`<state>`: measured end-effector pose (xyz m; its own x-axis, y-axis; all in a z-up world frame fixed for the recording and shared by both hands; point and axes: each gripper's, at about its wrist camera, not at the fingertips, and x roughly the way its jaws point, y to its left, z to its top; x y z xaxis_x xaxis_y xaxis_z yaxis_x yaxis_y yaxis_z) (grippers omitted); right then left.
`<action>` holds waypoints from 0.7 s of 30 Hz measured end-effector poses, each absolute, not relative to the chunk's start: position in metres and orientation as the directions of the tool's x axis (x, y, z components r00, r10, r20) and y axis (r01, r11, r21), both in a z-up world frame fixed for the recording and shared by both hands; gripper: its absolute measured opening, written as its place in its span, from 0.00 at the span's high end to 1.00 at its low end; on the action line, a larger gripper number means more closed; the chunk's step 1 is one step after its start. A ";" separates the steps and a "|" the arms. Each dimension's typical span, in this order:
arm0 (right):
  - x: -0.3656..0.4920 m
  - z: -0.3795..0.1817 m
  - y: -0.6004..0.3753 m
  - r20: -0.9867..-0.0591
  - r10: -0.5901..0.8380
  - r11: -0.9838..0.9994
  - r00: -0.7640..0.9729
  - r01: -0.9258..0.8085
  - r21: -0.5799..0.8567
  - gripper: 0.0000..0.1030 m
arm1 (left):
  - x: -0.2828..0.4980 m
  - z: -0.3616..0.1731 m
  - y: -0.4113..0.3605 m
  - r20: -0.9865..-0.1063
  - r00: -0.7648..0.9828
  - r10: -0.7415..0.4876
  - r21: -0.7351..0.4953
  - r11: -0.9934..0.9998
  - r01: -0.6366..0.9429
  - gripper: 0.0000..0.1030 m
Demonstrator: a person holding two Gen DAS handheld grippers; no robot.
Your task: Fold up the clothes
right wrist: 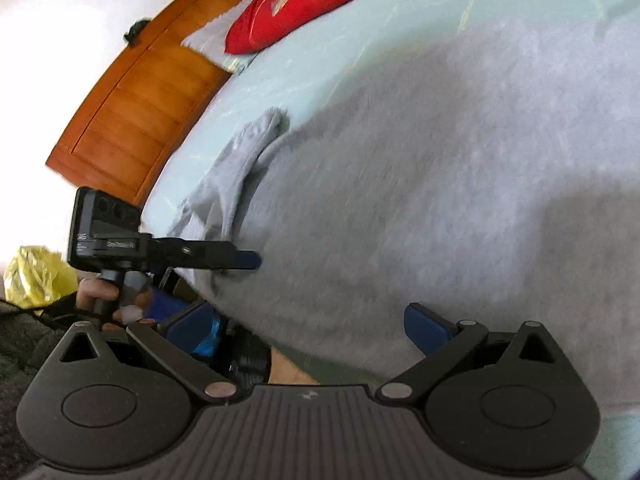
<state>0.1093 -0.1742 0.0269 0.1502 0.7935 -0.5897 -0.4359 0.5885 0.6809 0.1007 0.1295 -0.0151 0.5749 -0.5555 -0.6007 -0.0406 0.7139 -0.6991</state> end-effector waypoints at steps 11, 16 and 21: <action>0.142 0.037 -0.171 -0.599 0.755 0.645 0.266 -0.463 0.607 0.00 | 0.174 -0.038 0.150 -0.619 0.719 -0.318 -0.582 0.800 -0.147 0.64; 0.136 0.040 -0.193 -0.648 0.681 0.723 0.342 -0.459 0.517 0.00 | 0.164 -0.016 0.148 -0.612 0.735 -0.290 -0.573 0.804 -0.160 0.53; 0.168 0.061 -0.184 -0.632 0.630 0.755 0.451 -0.544 0.365 0.00 | 0.170 -0.003 0.112 -0.562 0.729 -0.391 -0.597 0.801 -0.030 0.44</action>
<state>0.1675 -0.1845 0.0611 0.4505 0.6301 -0.6325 -0.5443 0.7554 0.3648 0.1703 0.1118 -0.0028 0.7291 -0.3912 -0.5616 -0.0301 0.8015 -0.5973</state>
